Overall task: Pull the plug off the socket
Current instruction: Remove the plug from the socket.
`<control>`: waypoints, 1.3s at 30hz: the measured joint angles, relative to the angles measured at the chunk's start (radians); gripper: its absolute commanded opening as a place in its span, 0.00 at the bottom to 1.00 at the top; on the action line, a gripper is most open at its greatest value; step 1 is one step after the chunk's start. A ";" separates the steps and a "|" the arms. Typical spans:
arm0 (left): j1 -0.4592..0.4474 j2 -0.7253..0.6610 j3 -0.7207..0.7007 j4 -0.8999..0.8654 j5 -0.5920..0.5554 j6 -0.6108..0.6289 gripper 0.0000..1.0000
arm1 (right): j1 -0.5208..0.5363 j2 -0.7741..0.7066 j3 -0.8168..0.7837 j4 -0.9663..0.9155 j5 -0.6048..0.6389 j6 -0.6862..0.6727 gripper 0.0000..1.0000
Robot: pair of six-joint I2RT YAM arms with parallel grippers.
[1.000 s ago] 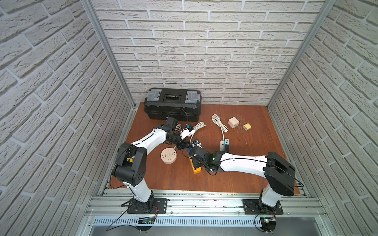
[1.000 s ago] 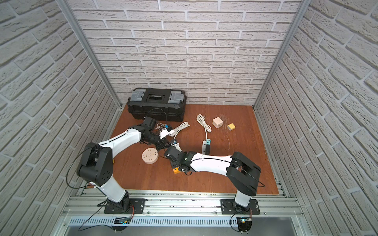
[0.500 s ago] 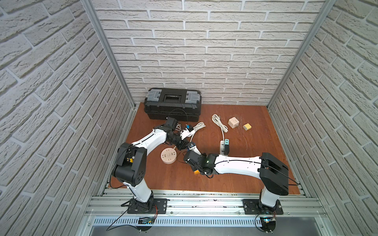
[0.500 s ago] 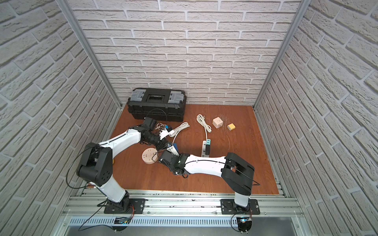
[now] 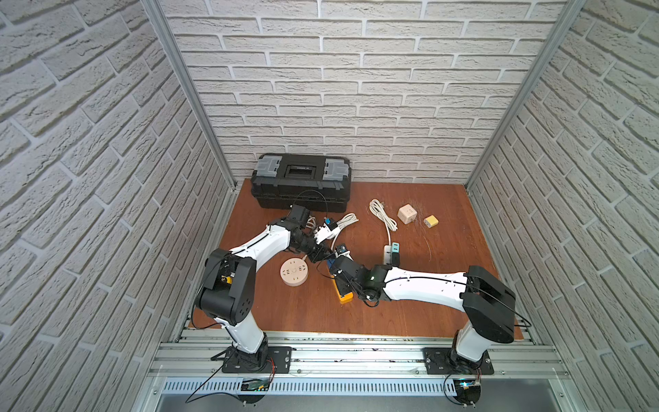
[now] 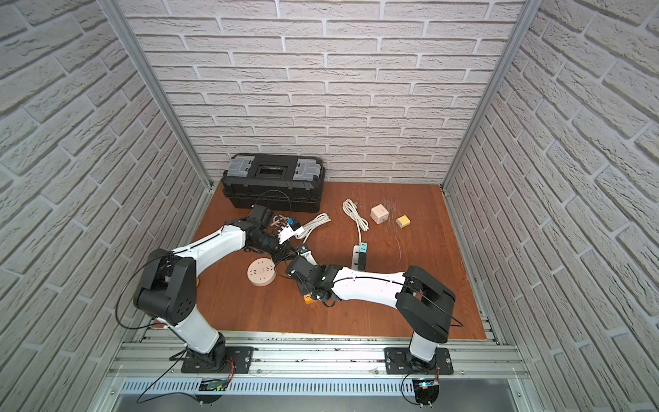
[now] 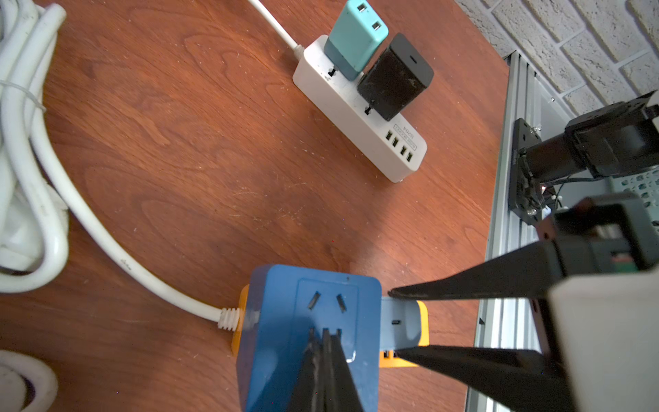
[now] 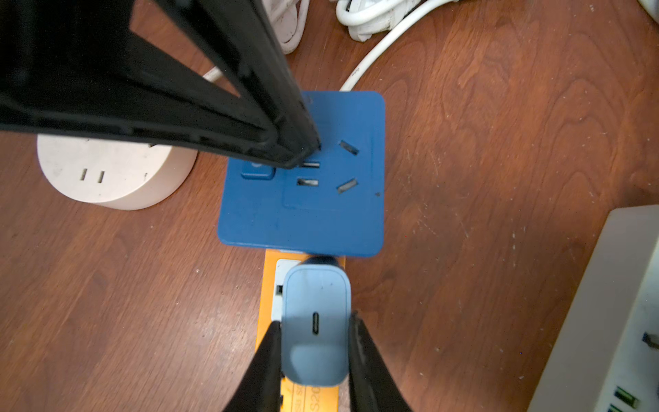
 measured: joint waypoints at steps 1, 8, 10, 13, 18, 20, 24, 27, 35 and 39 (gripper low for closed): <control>0.000 0.000 0.000 0.000 0.000 0.000 0.00 | 0.005 0.001 0.002 -0.003 0.007 -0.005 0.03; 0.000 0.000 0.000 -0.002 0.002 0.000 0.00 | 0.064 0.067 0.087 -0.090 0.124 -0.046 0.02; 0.000 0.000 0.000 -0.001 0.002 0.000 0.00 | 0.065 0.068 0.087 -0.091 0.130 -0.046 0.02; 0.000 0.000 0.000 -0.001 0.002 0.000 0.00 | 0.061 0.065 0.080 -0.082 0.127 -0.041 0.02; 0.000 0.000 -0.001 0.001 0.004 0.000 0.00 | 0.016 0.005 0.002 -0.003 0.034 -0.013 0.02; 0.000 0.001 -0.001 0.000 0.006 0.000 0.00 | -0.002 -0.014 -0.019 0.016 -0.001 -0.002 0.02; 0.000 0.002 -0.001 0.000 0.008 0.000 0.00 | -0.008 -0.016 -0.021 0.020 -0.015 0.001 0.03; 0.000 0.002 -0.001 0.000 0.008 0.000 0.00 | 0.001 -0.016 -0.019 0.016 0.001 -0.010 0.02; 0.000 0.002 -0.002 -0.008 0.017 0.000 0.00 | 0.055 0.014 0.018 -0.026 0.097 -0.048 0.02; 0.000 0.002 -0.003 -0.006 0.018 0.000 0.00 | 0.054 0.014 0.018 -0.026 0.094 -0.047 0.02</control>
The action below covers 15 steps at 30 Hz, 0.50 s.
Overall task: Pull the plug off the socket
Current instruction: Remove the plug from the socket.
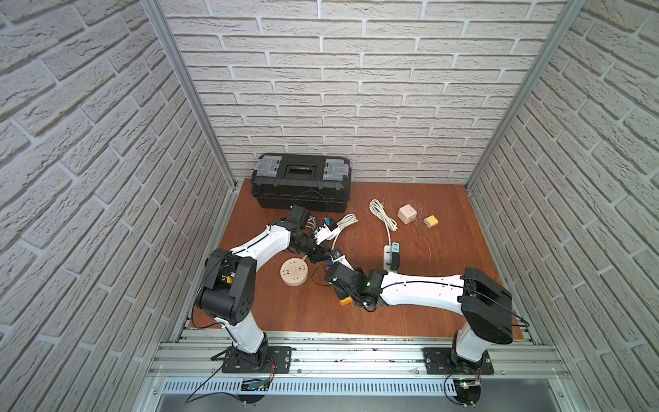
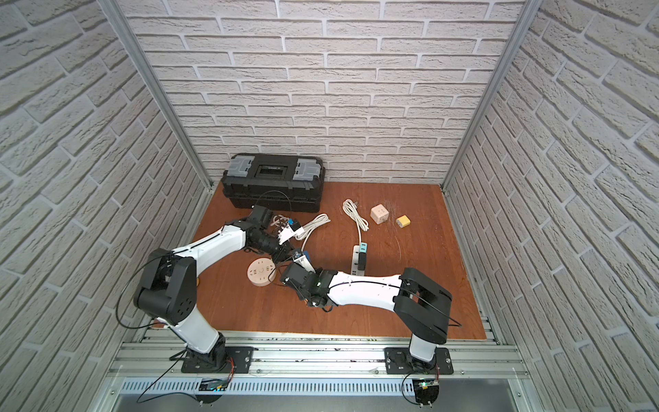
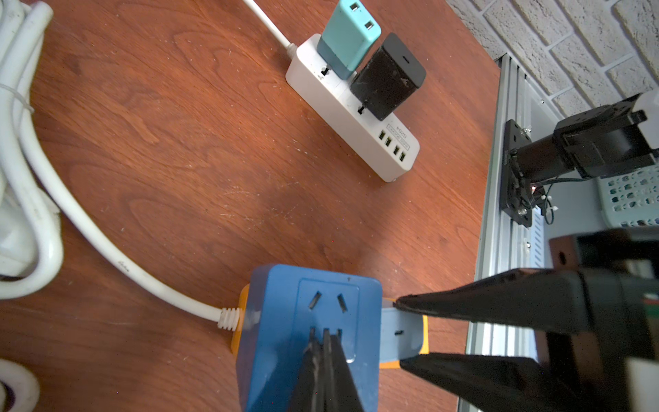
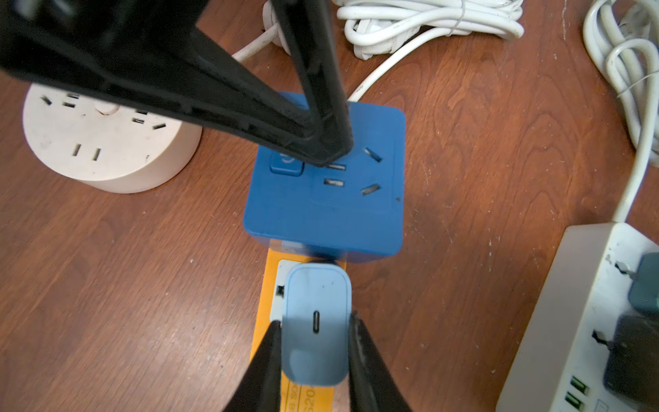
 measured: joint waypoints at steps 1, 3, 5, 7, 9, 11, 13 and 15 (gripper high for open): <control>0.000 0.000 0.000 0.000 0.000 0.000 0.00 | -0.002 -0.001 0.000 0.000 -0.003 0.003 0.02; 0.000 0.000 0.000 0.002 0.000 0.000 0.00 | -0.010 -0.007 -0.007 0.004 -0.016 0.008 0.02; 0.000 0.000 -0.001 0.003 0.001 0.000 0.00 | -0.024 -0.014 -0.012 0.005 -0.037 0.024 0.02; 0.000 0.000 -0.002 0.003 0.002 0.000 0.00 | -0.041 -0.030 -0.025 0.014 -0.059 0.041 0.02; 0.000 0.000 -0.002 0.003 0.002 0.000 0.00 | -0.051 -0.060 -0.035 0.029 -0.071 0.057 0.02; 0.000 0.000 -0.003 0.003 0.003 0.000 0.00 | -0.056 -0.085 -0.039 0.039 -0.078 0.064 0.02; 0.000 0.000 -0.003 0.003 0.003 0.000 0.00 | -0.055 -0.097 -0.039 0.047 -0.084 0.067 0.03; 0.000 0.000 -0.003 0.003 0.004 0.000 0.00 | -0.047 -0.098 -0.039 0.053 -0.082 0.063 0.02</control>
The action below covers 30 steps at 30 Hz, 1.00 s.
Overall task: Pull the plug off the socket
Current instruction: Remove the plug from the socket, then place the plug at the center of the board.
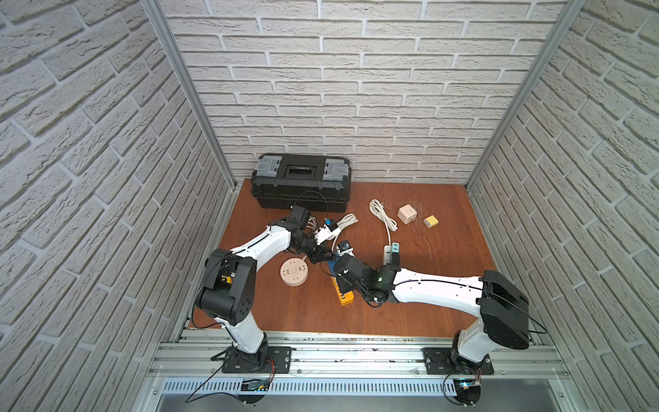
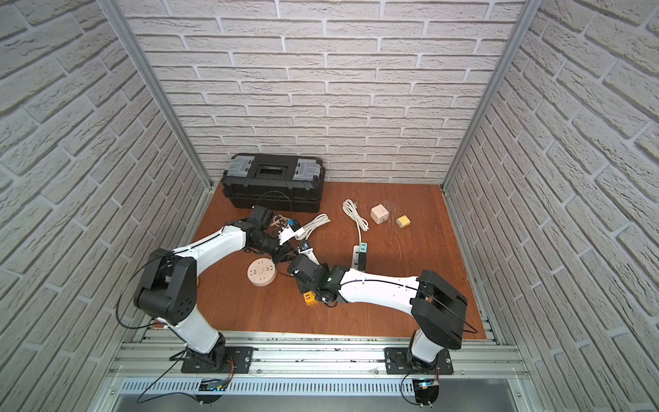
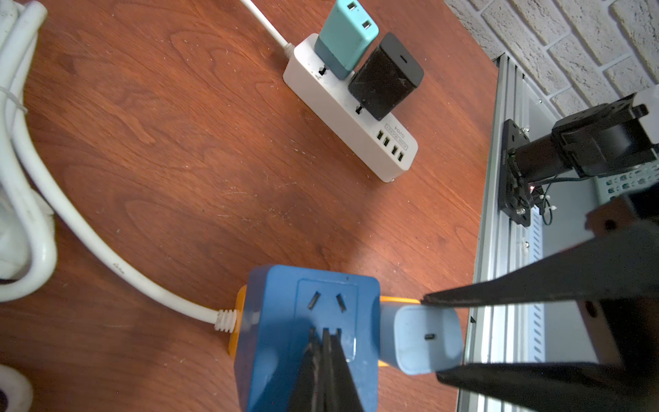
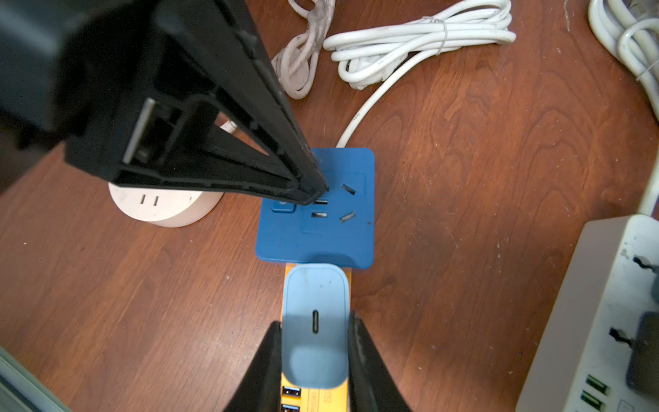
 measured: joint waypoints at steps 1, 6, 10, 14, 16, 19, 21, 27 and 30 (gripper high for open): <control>0.000 0.000 0.000 0.000 0.000 0.000 0.00 | 0.005 0.000 0.000 0.000 0.005 -0.003 0.03; 0.000 0.000 0.000 0.000 0.001 0.000 0.00 | 0.022 0.000 0.002 -0.009 0.057 -0.007 0.02; 0.000 -0.001 -0.002 0.000 0.002 0.000 0.00 | 0.013 -0.050 -0.023 -0.032 0.085 0.011 0.02; 0.000 -0.002 -0.004 0.000 0.002 0.000 0.00 | -0.040 -0.208 -0.097 -0.059 0.100 0.037 0.02; 0.000 -0.002 -0.004 0.000 0.002 0.000 0.00 | -0.088 -0.302 -0.127 -0.074 0.105 0.056 0.02; 0.000 -0.002 -0.004 0.000 0.002 0.000 0.00 | -0.191 -0.449 -0.182 -0.084 0.113 0.095 0.02; 0.000 -0.002 -0.004 0.000 0.003 -0.001 0.00 | -0.281 -0.555 -0.240 -0.080 0.125 0.126 0.02; 0.000 -0.002 -0.004 0.000 0.004 -0.001 0.00 | -0.570 -0.749 -0.402 -0.054 0.105 0.229 0.02; 0.000 -0.002 -0.004 0.000 0.004 -0.001 0.00 | -0.714 -0.766 -0.471 0.018 0.057 0.282 0.02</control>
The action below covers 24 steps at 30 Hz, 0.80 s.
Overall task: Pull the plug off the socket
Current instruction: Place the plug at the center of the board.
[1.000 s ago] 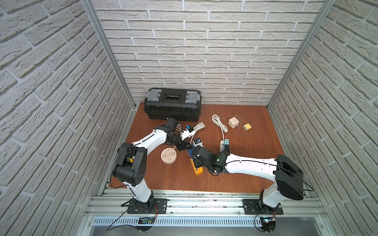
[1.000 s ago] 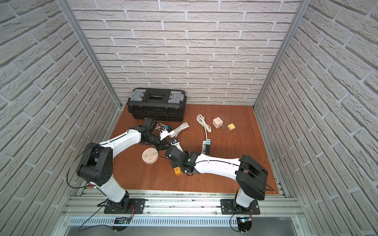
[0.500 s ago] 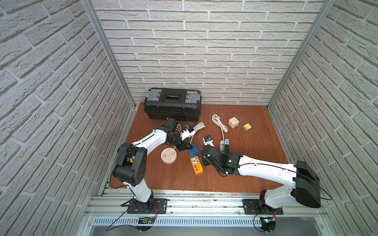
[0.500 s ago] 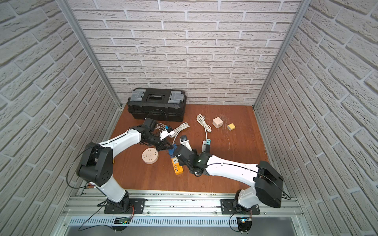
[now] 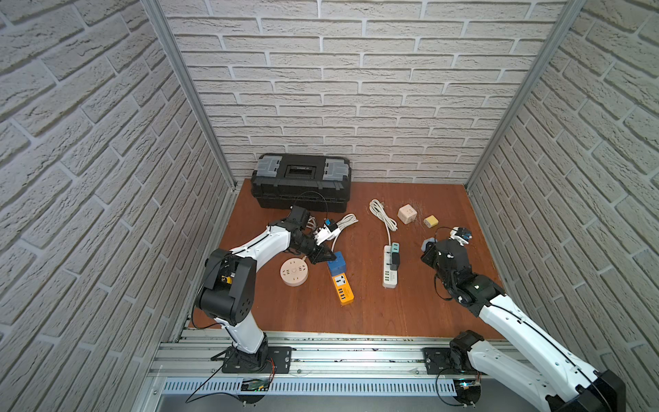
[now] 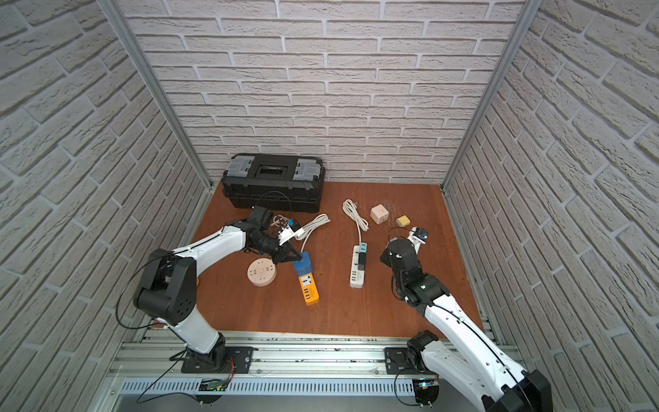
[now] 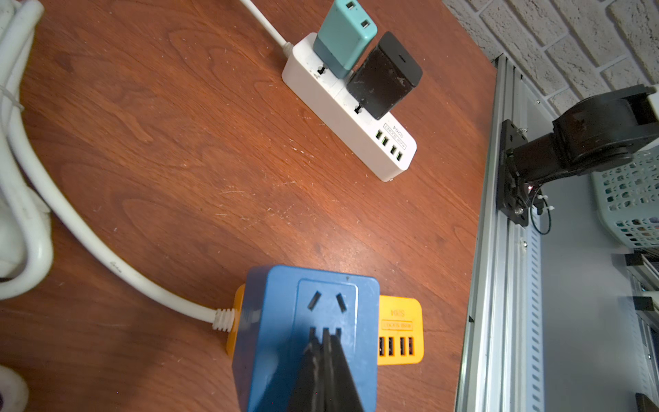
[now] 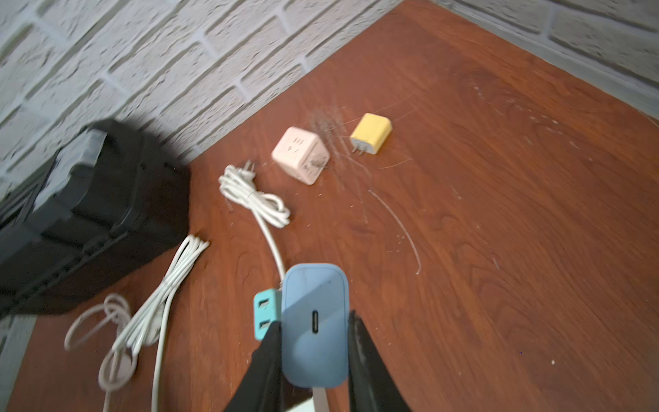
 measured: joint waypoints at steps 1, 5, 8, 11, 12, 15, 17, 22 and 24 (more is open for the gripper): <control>0.000 0.000 0.000 0.000 0.000 0.000 0.00 | -0.042 0.008 -0.019 0.030 -0.018 0.021 0.02; 0.000 0.000 0.000 0.000 0.001 0.000 0.00 | -0.172 0.105 -0.081 0.180 -0.079 0.113 0.02; 0.000 0.000 0.000 0.000 0.002 0.000 0.00 | -0.214 0.197 -0.127 0.300 -0.083 0.186 0.02; 0.000 0.000 0.000 -0.001 0.002 0.000 0.00 | -0.227 0.292 -0.137 0.390 -0.062 0.243 0.02; 0.000 0.000 0.000 0.000 0.003 0.000 0.00 | -0.231 0.320 -0.135 0.420 -0.052 0.256 0.02; 0.000 0.001 0.000 -0.001 0.004 0.000 0.00 | -0.245 0.415 -0.123 0.507 -0.023 0.292 0.02; 0.000 0.001 0.000 -0.001 0.005 0.000 0.00 | -0.257 0.472 -0.107 0.543 -0.002 0.310 0.02; 0.000 0.001 0.000 -0.001 0.005 0.000 0.00 | -0.284 0.589 -0.072 0.632 0.048 0.344 0.02; 0.000 0.001 0.000 -0.001 0.005 0.000 0.00 | -0.298 0.632 -0.060 0.658 0.064 0.352 0.02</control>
